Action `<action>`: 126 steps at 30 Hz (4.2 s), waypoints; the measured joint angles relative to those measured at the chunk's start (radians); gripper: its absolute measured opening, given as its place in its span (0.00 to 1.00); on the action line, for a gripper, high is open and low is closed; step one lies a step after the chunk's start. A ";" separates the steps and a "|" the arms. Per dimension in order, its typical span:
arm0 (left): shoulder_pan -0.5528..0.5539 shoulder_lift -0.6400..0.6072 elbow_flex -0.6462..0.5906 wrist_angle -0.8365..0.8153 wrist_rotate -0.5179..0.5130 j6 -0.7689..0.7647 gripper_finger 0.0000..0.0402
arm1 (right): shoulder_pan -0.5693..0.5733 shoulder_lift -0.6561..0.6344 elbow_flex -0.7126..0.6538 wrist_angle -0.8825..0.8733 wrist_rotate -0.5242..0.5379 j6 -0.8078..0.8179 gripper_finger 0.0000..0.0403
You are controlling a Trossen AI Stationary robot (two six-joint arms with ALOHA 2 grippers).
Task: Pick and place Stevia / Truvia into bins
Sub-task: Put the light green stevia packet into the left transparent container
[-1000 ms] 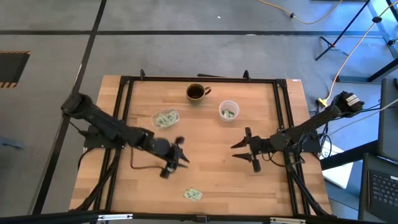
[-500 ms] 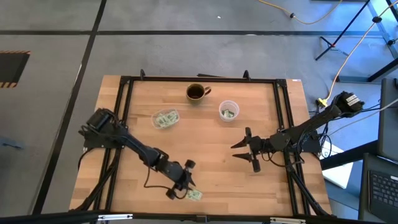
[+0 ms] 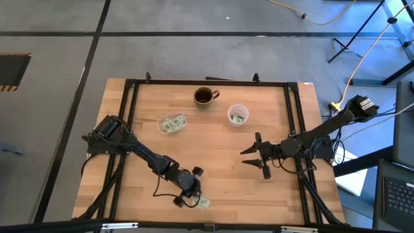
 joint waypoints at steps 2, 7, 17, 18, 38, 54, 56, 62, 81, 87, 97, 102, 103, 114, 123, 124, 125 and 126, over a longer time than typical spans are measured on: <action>0.000 0.000 0.000 0.000 -0.010 0.017 0.17 | 0.000 0.000 0.000 0.000 0.000 -0.001 0.42; -0.001 0.031 0.000 0.007 0.005 0.016 0.19 | 0.000 0.000 0.000 -0.001 0.000 -0.001 0.42; 0.003 0.088 0.005 0.046 0.012 0.015 0.19 | 0.000 0.000 0.000 -0.009 0.000 -0.002 0.42; 0.006 0.092 0.005 0.044 0.014 0.015 0.19 | 0.000 0.001 0.000 -0.010 0.000 -0.002 0.42; 0.059 0.099 0.005 0.001 -0.036 -0.060 0.01 | 0.000 0.001 0.001 -0.021 0.000 -0.004 0.42; 0.163 0.094 0.005 -0.061 -0.276 -0.284 0.01 | 0.000 0.001 0.001 -0.021 0.000 -0.005 0.42; 0.181 0.092 0.006 -0.078 -0.283 -0.288 0.01 | 0.000 0.001 0.001 -0.021 0.000 -0.005 0.42; 0.215 0.051 0.010 -0.216 -0.292 -0.267 0.01 | 0.000 0.001 0.001 -0.022 0.000 -0.005 0.42; 0.155 -0.160 0.002 -0.967 0.015 -0.465 0.01 | 0.000 0.001 0.002 -0.045 0.000 0.000 0.42; 0.160 -0.192 -0.002 -0.958 0.003 -0.472 0.01 | 0.000 0.001 0.002 -0.045 0.000 0.000 0.42; 0.164 -0.279 -0.006 -0.963 -0.022 -0.467 0.13 | 0.000 0.001 0.002 -0.044 0.000 0.000 0.42; 0.164 -0.311 -0.003 -0.940 -0.023 -0.460 0.17 | 0.000 0.001 0.002 -0.044 0.000 0.000 0.42; 0.164 -0.311 -0.003 -0.935 -0.023 -0.449 0.18 | 0.000 0.001 0.002 -0.044 0.000 0.000 0.42; 0.155 -0.223 -0.002 -0.856 0.018 -0.385 0.17 | 0.000 0.001 0.002 -0.056 0.000 0.003 0.42; 0.155 -0.170 0.005 -0.859 0.004 -0.324 0.12 | 0.000 0.001 0.002 -0.062 0.000 0.003 0.42; 0.155 -0.170 0.004 -0.863 -0.002 -0.324 0.12 | 0.000 0.001 0.002 -0.062 0.000 0.003 0.42; 0.155 -0.169 0.004 -0.867 -0.008 -0.325 0.11 | 0.000 0.001 0.002 -0.062 0.000 0.003 0.42; 0.154 -0.168 0.004 -0.874 -0.013 -0.328 0.10 | 0.000 0.001 0.002 -0.063 0.000 0.003 0.42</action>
